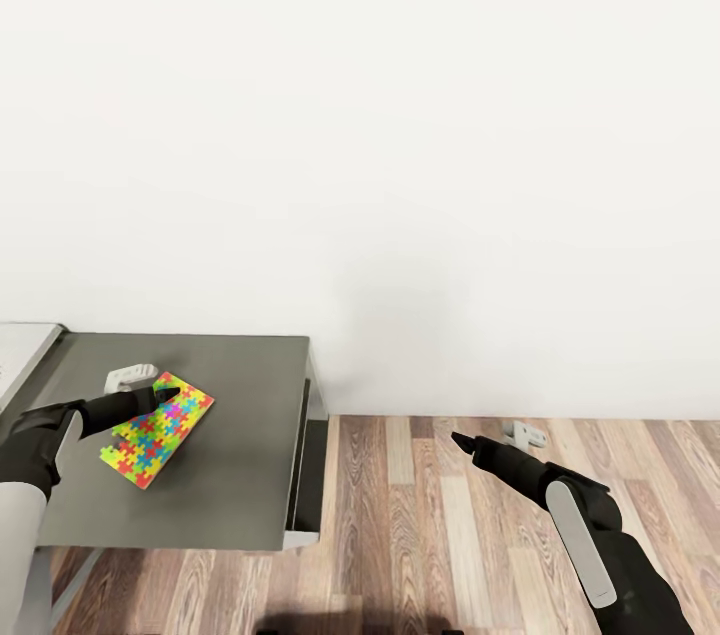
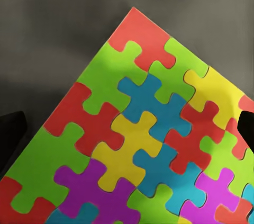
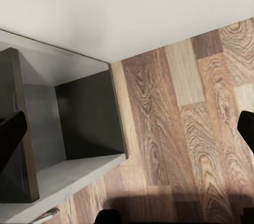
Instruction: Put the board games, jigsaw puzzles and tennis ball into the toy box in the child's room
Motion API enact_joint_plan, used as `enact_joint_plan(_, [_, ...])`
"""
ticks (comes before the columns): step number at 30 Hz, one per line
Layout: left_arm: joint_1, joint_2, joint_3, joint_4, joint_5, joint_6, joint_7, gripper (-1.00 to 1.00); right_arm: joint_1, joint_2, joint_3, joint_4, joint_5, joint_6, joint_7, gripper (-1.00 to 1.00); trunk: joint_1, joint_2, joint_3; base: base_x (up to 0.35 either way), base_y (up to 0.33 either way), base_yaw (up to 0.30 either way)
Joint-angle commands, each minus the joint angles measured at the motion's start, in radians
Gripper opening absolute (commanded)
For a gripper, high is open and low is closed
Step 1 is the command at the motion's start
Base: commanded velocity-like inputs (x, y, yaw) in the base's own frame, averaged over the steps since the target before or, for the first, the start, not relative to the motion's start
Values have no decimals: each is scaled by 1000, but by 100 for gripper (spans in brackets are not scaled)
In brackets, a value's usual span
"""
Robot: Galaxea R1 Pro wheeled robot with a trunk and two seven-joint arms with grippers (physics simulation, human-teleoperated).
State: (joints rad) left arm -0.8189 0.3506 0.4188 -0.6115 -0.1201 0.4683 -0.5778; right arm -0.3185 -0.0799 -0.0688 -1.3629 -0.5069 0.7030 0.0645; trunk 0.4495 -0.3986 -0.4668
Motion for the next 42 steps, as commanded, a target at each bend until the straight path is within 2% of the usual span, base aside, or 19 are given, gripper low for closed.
enact_joint_plan(1, [0, -1, 5, 41, -26, 2, -8, 100, -1, 0, -2, -1, 4, 6, 6, 100, 1, -1, -2, -92, -23, 0])
enact_joint_plan(10, [0, -1, 5, 41, -26, 4, -8, 100, -1, 0, -2, -1, 4, 6, 6, 100, 1, -1, -2, -37, -39, 0])
enact_joint_plan(24, [0, -1, 5, 42, -26, 4, -8, 100, -1, 0, -2, -1, 4, 6, 6, 100, 1, -1, -2, -9, -182, 0])
enact_joint_plan(42, [0, -1, 5, 41, -26, 6, -8, 100, 1, 0, -2, -4, 4, 6, 14, 100, 1, -1, -2, 0, -84, 0])
